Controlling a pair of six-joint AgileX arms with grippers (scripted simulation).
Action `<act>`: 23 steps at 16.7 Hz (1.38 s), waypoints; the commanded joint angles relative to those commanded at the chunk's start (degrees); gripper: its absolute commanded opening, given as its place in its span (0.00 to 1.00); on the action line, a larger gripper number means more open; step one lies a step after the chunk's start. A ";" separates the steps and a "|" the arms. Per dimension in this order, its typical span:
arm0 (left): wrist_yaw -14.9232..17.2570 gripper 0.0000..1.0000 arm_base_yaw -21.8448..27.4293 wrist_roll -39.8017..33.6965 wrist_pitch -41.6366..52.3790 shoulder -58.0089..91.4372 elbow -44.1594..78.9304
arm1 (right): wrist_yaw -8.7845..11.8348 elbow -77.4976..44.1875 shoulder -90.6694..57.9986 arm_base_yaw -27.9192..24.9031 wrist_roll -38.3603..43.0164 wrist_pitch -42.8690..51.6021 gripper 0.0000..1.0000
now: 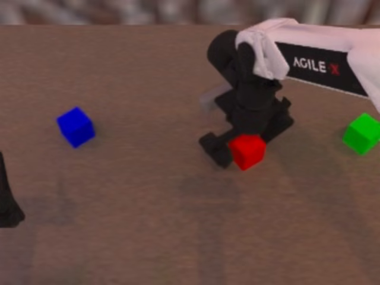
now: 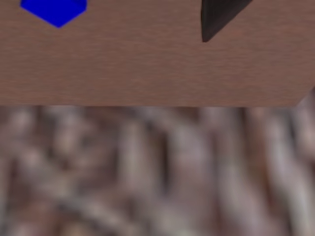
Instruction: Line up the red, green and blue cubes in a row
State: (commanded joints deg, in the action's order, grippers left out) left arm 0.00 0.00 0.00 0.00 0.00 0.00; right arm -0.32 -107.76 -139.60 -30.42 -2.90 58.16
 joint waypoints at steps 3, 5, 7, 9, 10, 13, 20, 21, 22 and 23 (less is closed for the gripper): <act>0.00 1.00 0.00 0.00 0.00 0.00 0.00 | 0.00 0.00 0.00 0.00 0.00 0.00 0.40; 0.00 1.00 0.00 0.00 0.00 0.00 0.00 | 0.00 0.00 0.00 0.00 0.00 0.00 0.25; 0.00 1.00 0.00 0.00 0.00 0.00 0.00 | 0.00 0.00 0.00 0.00 0.00 0.00 0.10; 0.00 1.00 0.00 0.00 0.00 0.00 0.00 | 0.00 0.00 0.00 0.00 0.00 0.00 0.00; 0.00 1.00 0.00 0.00 0.00 0.00 0.00 | 0.00 0.00 0.00 0.00 0.00 0.00 0.00; 0.00 1.00 0.00 0.00 0.00 0.00 0.00 | 0.00 0.00 0.00 0.00 0.00 0.00 0.00; 0.00 1.00 0.00 0.00 0.00 0.00 0.00 | 0.10 -2.62 2.00 -0.01 0.06 2.76 0.00; 0.00 1.00 0.00 0.00 0.00 0.00 0.00 | 0.11 -4.16 2.40 -0.02 0.11 4.75 0.00; 0.00 1.00 0.00 0.00 0.00 0.00 0.00 | 0.11 -5.79 2.84 -0.07 0.13 7.30 0.00; 0.00 1.00 0.00 0.00 0.00 0.00 0.00 | 0.12 -7.46 3.34 -0.17 0.09 9.84 0.00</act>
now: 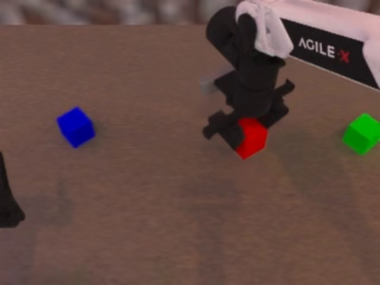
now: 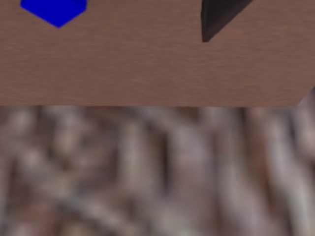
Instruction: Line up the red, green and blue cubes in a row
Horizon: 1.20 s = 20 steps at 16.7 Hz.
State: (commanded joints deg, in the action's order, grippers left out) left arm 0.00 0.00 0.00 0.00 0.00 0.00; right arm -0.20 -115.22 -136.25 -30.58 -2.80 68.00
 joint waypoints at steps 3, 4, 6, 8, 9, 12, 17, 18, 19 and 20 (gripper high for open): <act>0.00 1.00 0.00 0.00 0.00 0.00 0.00 | 0.01 -3.41 1.20 -0.18 -0.08 4.10 0.00; 0.00 1.00 0.00 0.00 0.00 0.00 0.00 | 0.01 -3.55 1.28 -0.18 -0.08 4.27 0.00; 0.00 1.00 0.00 0.00 0.00 0.00 0.00 | 0.01 -3.55 1.28 -0.18 -0.08 4.27 0.00; 0.00 1.00 0.00 0.00 0.00 0.00 0.00 | 0.03 -3.49 1.07 0.05 0.13 4.16 0.00; 0.00 1.00 0.00 0.00 0.00 0.00 0.00 | 0.01 -3.69 1.00 -0.30 0.79 4.26 0.00; 0.00 1.00 0.00 0.00 0.00 0.00 0.00 | -0.13 -5.20 0.39 -2.96 6.43 5.13 0.00; 0.00 1.00 0.00 0.00 0.00 0.00 0.00 | -0.52 -8.35 -1.01 -10.56 24.87 7.80 0.00; 0.00 1.00 0.00 0.00 0.00 0.00 0.00 | -0.60 -8.92 -1.27 -12.31 29.43 8.41 0.00; 0.00 1.00 0.00 0.00 0.00 0.00 0.00 | -0.67 -9.49 -1.51 -14.08 34.04 9.01 0.00; 0.00 1.00 0.00 0.00 0.00 0.00 0.00 | -0.74 -10.03 -1.71 -15.82 38.55 9.57 0.00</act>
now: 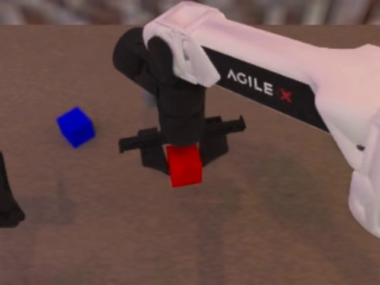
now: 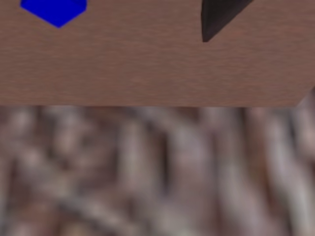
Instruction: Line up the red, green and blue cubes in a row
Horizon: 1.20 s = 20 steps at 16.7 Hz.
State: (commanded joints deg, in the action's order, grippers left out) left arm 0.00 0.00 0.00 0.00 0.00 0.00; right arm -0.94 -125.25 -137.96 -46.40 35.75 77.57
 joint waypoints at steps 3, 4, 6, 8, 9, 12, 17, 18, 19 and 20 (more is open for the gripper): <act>0.00 1.00 0.00 0.00 0.00 0.00 0.00 | -0.23 -1.38 -0.08 -4.64 11.47 1.20 0.00; 0.00 1.00 0.00 0.00 0.00 0.00 0.00 | -0.32 -1.73 0.05 -5.86 14.24 1.42 0.00; 0.00 1.00 0.00 0.00 0.00 0.00 0.00 | -0.46 -2.24 0.34 -7.61 17.89 1.65 0.00; 0.00 1.00 0.00 0.00 0.00 0.00 0.00 | -0.53 -2.44 0.48 -8.25 19.13 1.70 0.00; 0.00 1.00 0.00 0.00 0.00 0.00 0.00 | -0.53 -2.44 0.48 -8.25 19.13 1.70 0.00; 0.00 1.00 0.00 0.00 0.00 0.00 0.00 | -0.44 -2.29 0.37 -7.98 19.15 1.61 0.00; 0.00 1.00 0.00 0.00 0.00 0.00 0.00 | -0.51 3.73 0.05 -8.05 19.22 -5.11 0.00; 0.00 1.00 0.00 0.00 0.00 0.00 0.00 | -0.52 5.86 -0.17 -8.13 19.24 -7.65 0.00; 0.00 1.00 0.00 0.00 0.00 0.00 0.00 | -0.52 7.92 -0.38 -8.20 19.26 -9.91 0.00; 0.00 1.00 0.00 0.00 0.00 0.00 0.00 | -0.53 9.56 -0.58 -8.28 19.27 -11.60 0.00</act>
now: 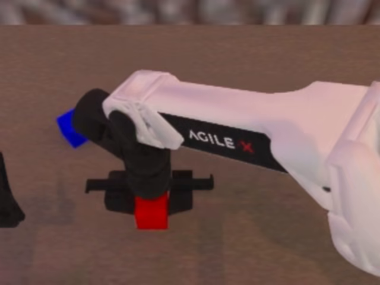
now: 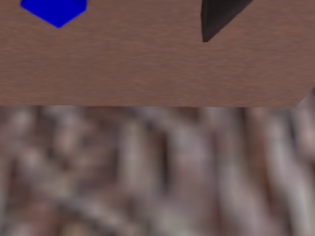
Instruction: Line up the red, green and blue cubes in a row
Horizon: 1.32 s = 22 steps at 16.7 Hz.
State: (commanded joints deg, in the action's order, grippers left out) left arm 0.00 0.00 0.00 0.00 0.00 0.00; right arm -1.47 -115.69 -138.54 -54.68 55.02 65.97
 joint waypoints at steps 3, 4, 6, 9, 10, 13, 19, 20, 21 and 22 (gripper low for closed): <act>0.00 1.00 0.00 0.00 0.00 0.00 0.00 | -0.02 1.51 -0.30 -0.14 0.05 -1.55 0.00; 0.00 1.00 0.00 0.00 0.00 0.00 0.00 | -0.02 1.51 -0.30 -0.14 0.05 -1.55 0.00; 0.00 1.00 0.00 0.00 0.00 0.00 0.00 | -0.02 1.51 -0.30 -0.14 0.05 -1.55 0.08; 0.00 1.00 0.00 0.00 0.00 0.00 0.00 | -0.02 1.51 -0.30 -0.14 0.05 -1.55 0.30; 0.00 1.00 0.00 0.00 0.00 0.00 0.00 | -0.02 1.51 -0.30 -0.14 0.05 -1.55 0.38; 0.00 1.00 0.00 0.00 0.00 0.00 0.00 | -0.02 1.51 -0.30 -0.14 0.05 -1.55 0.60; 0.00 1.00 0.00 0.00 0.00 0.00 0.00 | -0.02 1.51 -0.30 -0.14 0.05 -1.55 1.00; 0.00 1.00 0.00 0.00 0.00 0.00 0.00 | -0.02 1.51 -0.30 -0.14 0.05 -1.55 1.00; 0.00 1.00 0.00 0.00 0.00 0.00 0.00 | -0.02 1.51 -0.30 -0.14 0.05 -1.55 1.00; 0.00 1.00 0.00 0.00 0.00 0.00 0.00 | -0.02 1.51 -0.30 -0.14 0.05 -1.55 1.00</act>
State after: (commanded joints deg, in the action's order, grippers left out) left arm 0.00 0.00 0.00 0.00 0.00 0.00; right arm -1.49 -114.18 -138.84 -54.81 55.06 64.42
